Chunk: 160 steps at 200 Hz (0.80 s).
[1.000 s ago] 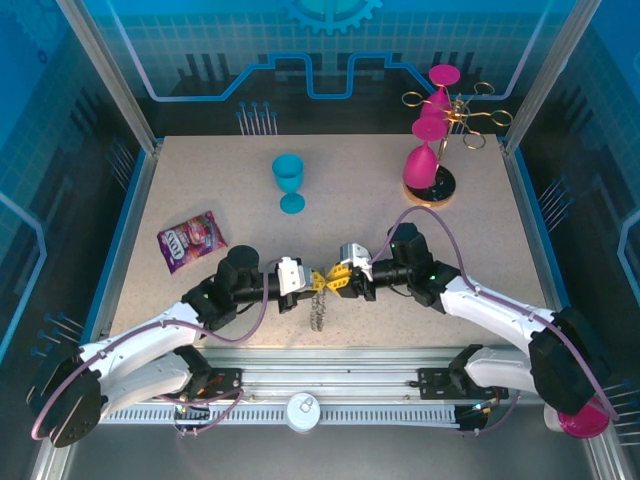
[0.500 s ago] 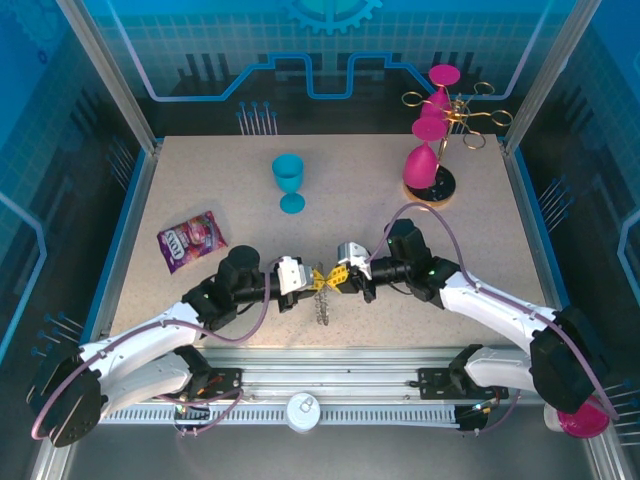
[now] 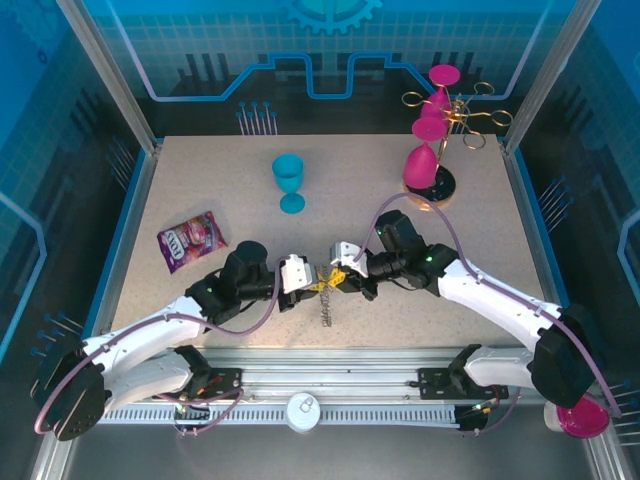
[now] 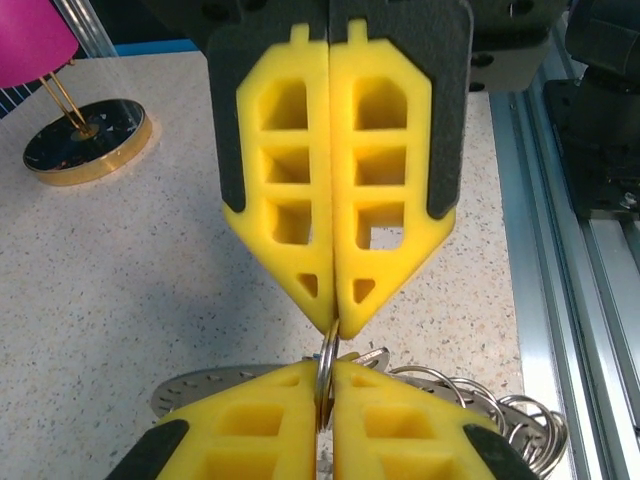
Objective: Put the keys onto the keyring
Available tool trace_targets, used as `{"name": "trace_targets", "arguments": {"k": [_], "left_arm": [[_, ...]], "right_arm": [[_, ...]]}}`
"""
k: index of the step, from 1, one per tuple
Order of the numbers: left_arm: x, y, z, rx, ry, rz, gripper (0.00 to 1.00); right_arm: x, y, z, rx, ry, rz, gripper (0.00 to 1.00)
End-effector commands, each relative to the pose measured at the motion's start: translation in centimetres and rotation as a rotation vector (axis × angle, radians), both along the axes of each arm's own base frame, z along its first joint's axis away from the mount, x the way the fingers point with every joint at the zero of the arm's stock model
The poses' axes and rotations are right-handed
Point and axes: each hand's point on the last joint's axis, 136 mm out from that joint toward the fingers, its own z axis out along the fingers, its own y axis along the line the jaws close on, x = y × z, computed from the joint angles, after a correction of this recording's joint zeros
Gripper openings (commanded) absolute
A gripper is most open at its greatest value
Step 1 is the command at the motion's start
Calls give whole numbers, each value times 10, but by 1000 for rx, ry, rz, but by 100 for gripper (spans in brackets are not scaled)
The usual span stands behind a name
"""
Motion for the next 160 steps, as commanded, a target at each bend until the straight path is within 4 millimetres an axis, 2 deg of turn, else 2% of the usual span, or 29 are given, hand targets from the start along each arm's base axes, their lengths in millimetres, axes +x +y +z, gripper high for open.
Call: {"name": "trace_targets", "arguments": {"k": [1,45,71,81,86,109,160], "left_arm": [[0,-1,2,25,-10,-12,10],[-2,-2,4,19,-11,-22,0],[-2,0,8,6,-29,-16,0],[-2,0,10,-5,-42,-12,0],[-2,1,11,-11,-49,-11,0],[-3,2,19,-52,-84,-9,0],[-6,2,32,-121,-123,-13,0]], "right_arm": [[-5,5,14,1,-14,37,0],[-7,8,18,-12,-11,46,0],[-1,6,20,10,-45,7,0],[6,3,24,35,-79,-40,12],[6,-1,16,36,-82,-57,17],[9,-9,9,81,-134,-111,29],[-2,-4,-8,127,-100,-99,39]]}}
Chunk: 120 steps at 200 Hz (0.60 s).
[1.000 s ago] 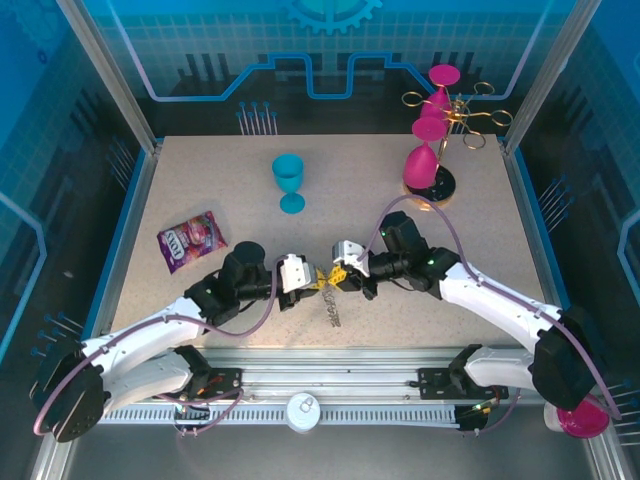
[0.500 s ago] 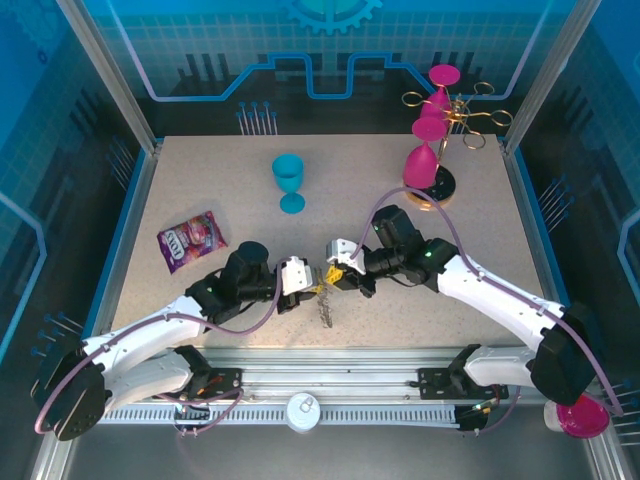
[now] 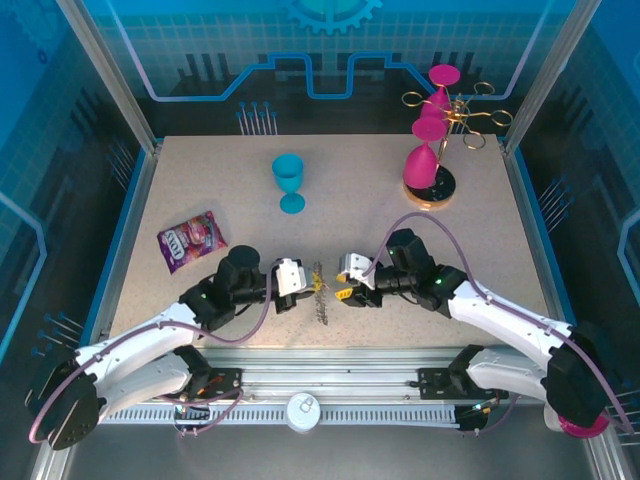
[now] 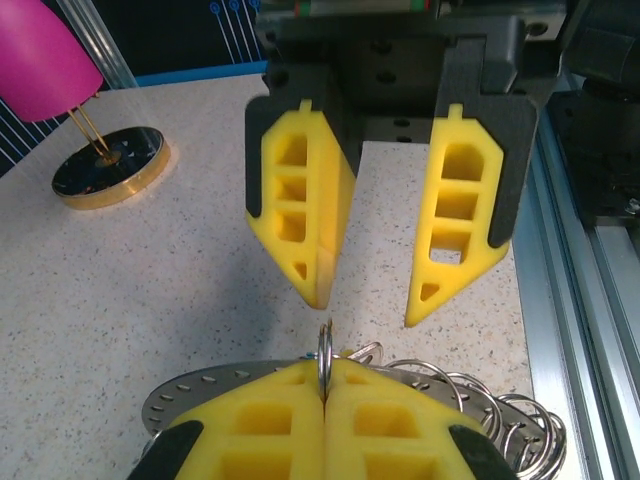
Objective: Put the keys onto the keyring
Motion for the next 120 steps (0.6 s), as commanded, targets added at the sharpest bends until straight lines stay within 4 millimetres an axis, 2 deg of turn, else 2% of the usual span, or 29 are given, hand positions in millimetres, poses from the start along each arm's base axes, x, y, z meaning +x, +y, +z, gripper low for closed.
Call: {"name": "trace_targets", "arguments": {"k": [1,71,120], "left_arm": [[-1,-4,22,-79,-53,-14,0],[-1,-5,25,-108,-51,-13,0],[-1,-4,25,-110,-54,-10,0]], "right_arm": [[2,11,14,82,-27,6,39],[7,27,7,130,-21,-4,41],[10,25,6,113,-39,-25,28]]}}
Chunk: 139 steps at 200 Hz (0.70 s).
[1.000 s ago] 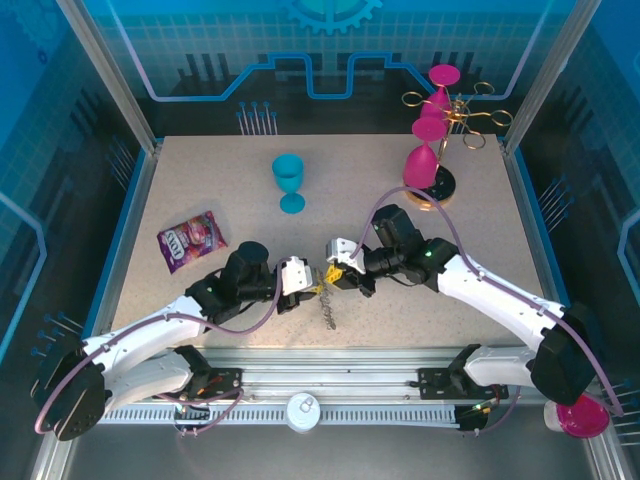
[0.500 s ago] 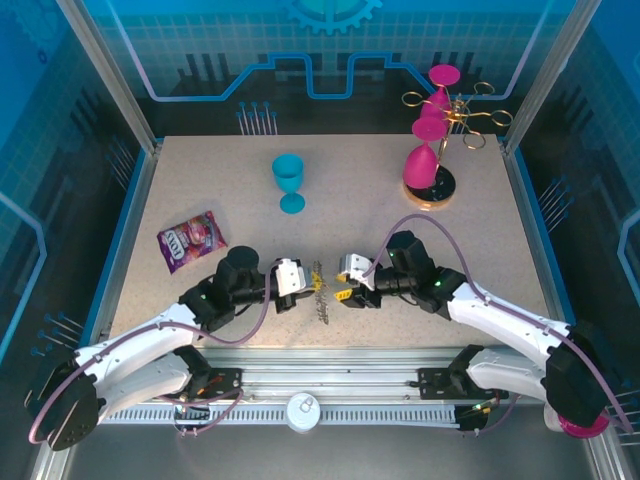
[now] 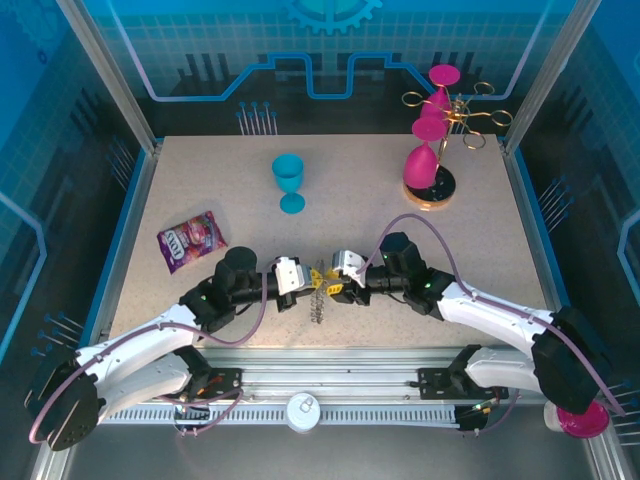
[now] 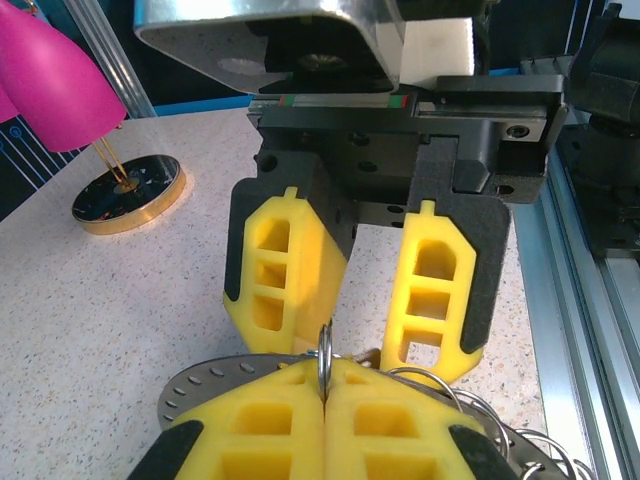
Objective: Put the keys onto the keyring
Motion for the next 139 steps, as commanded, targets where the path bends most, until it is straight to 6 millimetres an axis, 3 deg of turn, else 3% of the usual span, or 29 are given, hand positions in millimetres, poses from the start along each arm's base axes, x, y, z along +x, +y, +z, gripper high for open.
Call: {"name": "trace_targets", "arguments": {"k": [1,139], "left_arm": [[-4,-2,14,-51,-35,-19,0],[0,-2,6,-8,-32,-9,0]], "right_arm": [[0,1,1,3,-27,-7,27],[7,-19,14,-141,-82,-55,2]]}}
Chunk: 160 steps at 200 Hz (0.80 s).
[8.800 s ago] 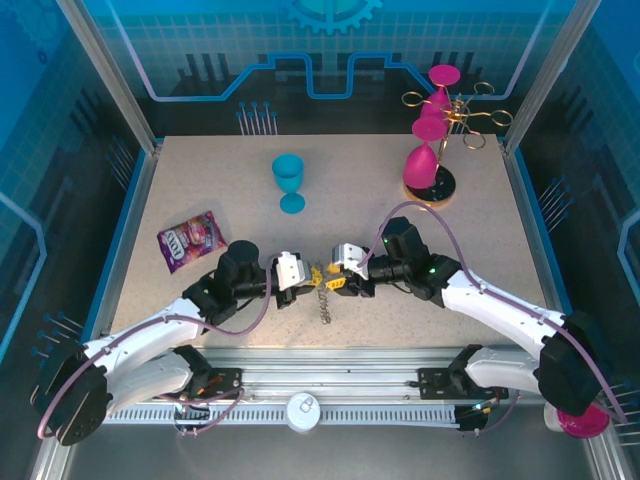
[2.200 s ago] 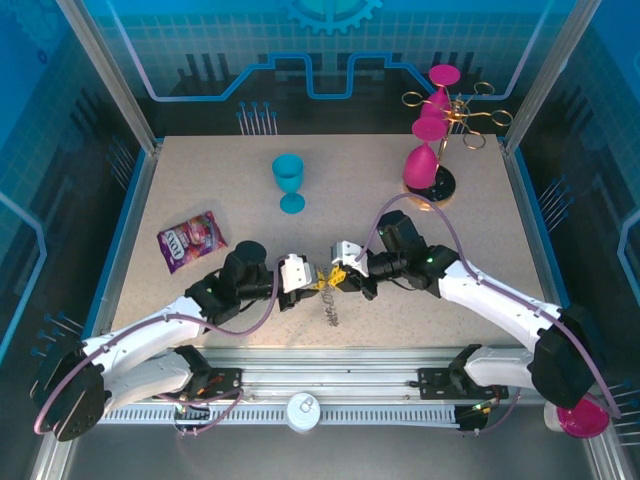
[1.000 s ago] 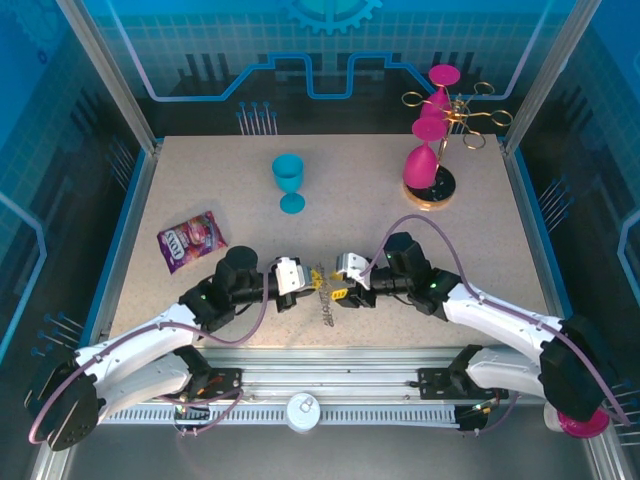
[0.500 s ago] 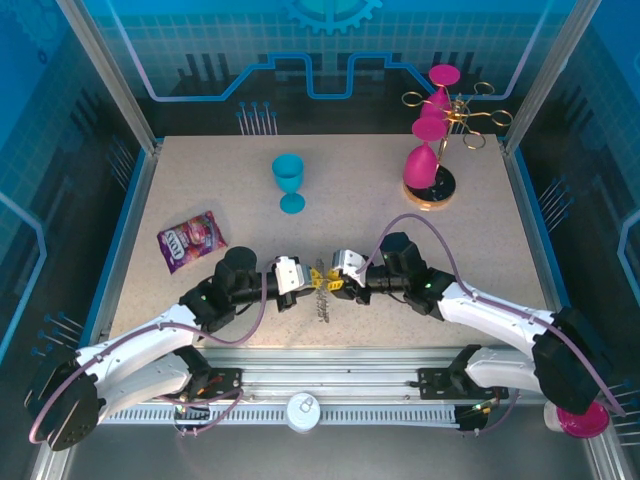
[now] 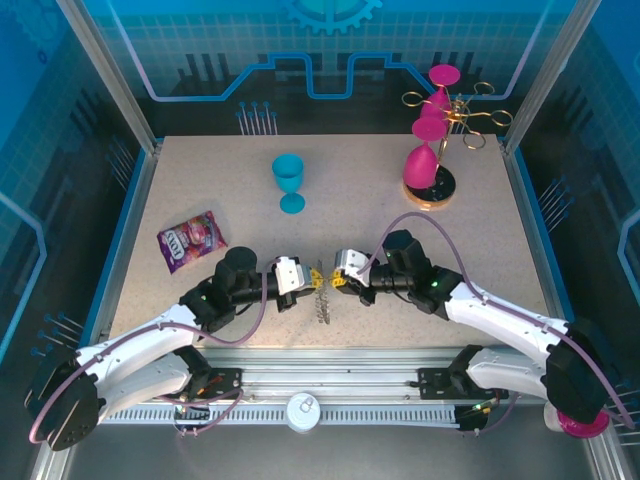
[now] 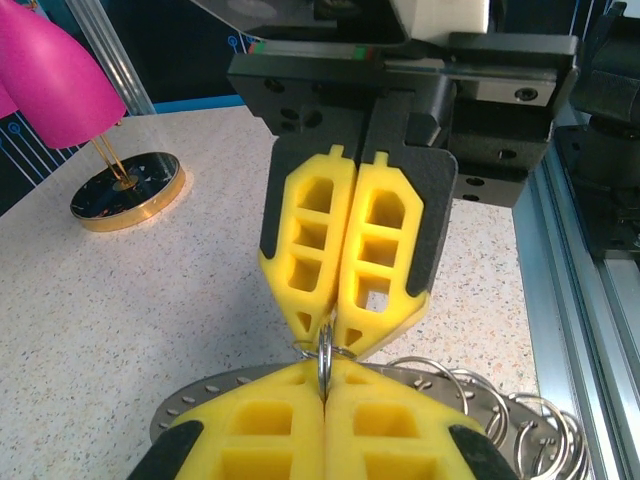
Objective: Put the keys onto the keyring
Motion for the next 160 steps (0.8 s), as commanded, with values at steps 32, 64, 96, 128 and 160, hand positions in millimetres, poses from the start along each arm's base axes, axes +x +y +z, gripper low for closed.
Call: {"name": "trace_targets", "arguments": {"k": [32,64,96,128,160], "left_arm": [[2,-1,5,1,-33,-5,0],[2,-2,5,4,-32,-4,0],[2,-1,3,12,-28,0,0],[3,-1,1,21,-22,3,0],[5,-1,-4,40,-10,6,0]], "right_arm": [[2,-4,14,-64,-47,0,0],[-1,-2,19,-94,-54,21,0],[-2,1,24,-137,-53,29,0],[-6,3,26,-159,-65,50,0],[-7,7,44,-143,-109,59,0]]}}
